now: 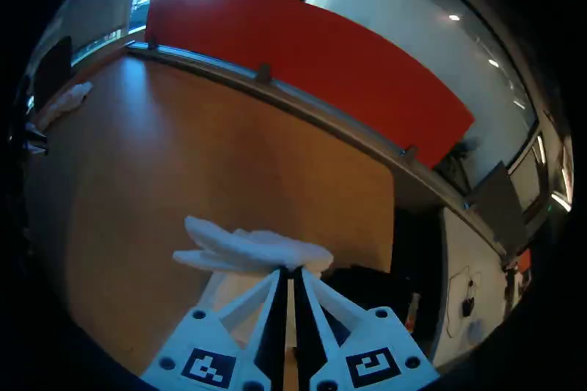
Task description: Fold towel
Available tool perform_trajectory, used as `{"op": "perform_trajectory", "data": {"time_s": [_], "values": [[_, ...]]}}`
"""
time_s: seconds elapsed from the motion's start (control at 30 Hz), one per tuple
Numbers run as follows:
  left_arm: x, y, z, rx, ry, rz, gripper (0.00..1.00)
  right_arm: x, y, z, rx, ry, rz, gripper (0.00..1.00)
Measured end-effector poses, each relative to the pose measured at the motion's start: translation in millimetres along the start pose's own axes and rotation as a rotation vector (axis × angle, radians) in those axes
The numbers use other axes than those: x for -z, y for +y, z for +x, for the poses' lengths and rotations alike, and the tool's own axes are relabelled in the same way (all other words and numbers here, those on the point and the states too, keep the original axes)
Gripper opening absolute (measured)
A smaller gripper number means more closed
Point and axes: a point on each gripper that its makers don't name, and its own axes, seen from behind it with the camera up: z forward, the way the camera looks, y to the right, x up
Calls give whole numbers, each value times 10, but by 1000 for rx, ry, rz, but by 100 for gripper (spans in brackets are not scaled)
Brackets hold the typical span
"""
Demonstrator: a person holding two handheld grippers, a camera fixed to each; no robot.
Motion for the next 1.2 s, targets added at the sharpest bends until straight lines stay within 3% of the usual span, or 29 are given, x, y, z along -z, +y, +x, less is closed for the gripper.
{"op": "perform_trajectory", "data": {"time_s": [0.37,0.8,1.2], "values": [[18,3,-32,-12,-5,-1,81,-21,25,-679,-88,-99,-14,5],[51,-43,-70,-13,-9,9,81,-122,2,-1037,-111,-167,-27,5],[65,-60,-117,-25,-20,20,81,-342,-15,-1408,-192,-219,-52,5]]}}
